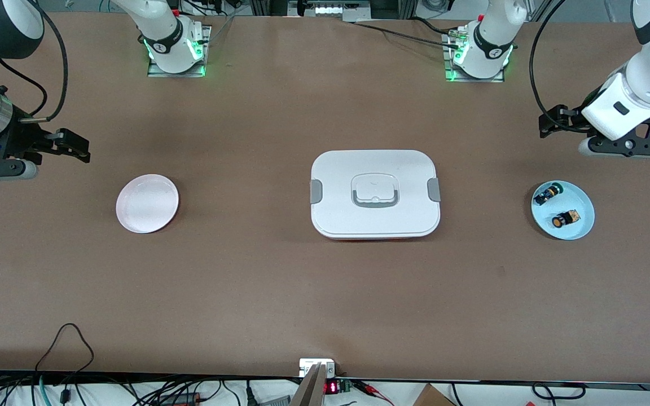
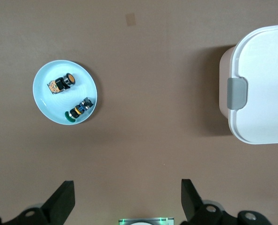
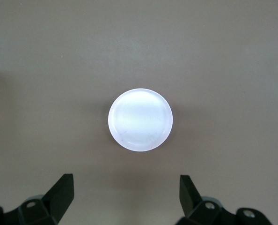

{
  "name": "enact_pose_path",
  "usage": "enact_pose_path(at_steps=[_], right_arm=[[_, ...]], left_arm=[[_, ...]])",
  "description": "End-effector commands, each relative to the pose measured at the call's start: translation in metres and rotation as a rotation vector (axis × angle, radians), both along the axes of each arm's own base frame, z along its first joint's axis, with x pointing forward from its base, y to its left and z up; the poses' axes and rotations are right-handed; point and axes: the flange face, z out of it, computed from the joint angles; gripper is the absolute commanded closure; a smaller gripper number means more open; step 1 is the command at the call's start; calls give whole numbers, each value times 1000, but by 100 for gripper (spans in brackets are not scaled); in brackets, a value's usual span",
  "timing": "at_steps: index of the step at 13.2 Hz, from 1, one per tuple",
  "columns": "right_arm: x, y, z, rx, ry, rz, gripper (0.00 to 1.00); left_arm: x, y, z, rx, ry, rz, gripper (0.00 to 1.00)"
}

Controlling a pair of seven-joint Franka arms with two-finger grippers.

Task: Transfer orange switch to right arm and place
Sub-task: 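Move the left gripper toward the light-blue dish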

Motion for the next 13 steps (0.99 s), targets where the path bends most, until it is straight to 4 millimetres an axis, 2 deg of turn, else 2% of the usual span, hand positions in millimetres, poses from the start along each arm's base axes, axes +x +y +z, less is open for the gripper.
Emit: enact_pose_path(at_steps=[1,3,4,5,6,7,8,9,11,13], right_arm=[[-1,-1,8,17,1,12,0],[0,0,6,10,5,8,0],[0,-1,7,6,3,5,0],[-1,-2,7,8,2,7,0],[-1,-2,8,14,0,-2,0],[-1,-3,8,15,0,-3,0],[-1,-4,8,15,0,-8,0],[-1,-5,8,15,0,-8,0],[-1,-5,8,16,0,-11,0],[-1,2,7,15,2,0,0]], left_arm=[[16,6,-14,41,46,4,0],[27,22,-38,124,80,5,0],[32,41,-53,150,106,29,0],[38,64,-71,154,129,65,0],[44,104,-94,149,145,132,0],[48,129,-123,131,190,187,0],[49,160,-142,98,194,257,0],[55,182,-154,87,150,290,0],[57,208,-174,83,124,326,0],[50,228,-194,79,90,343,0]])
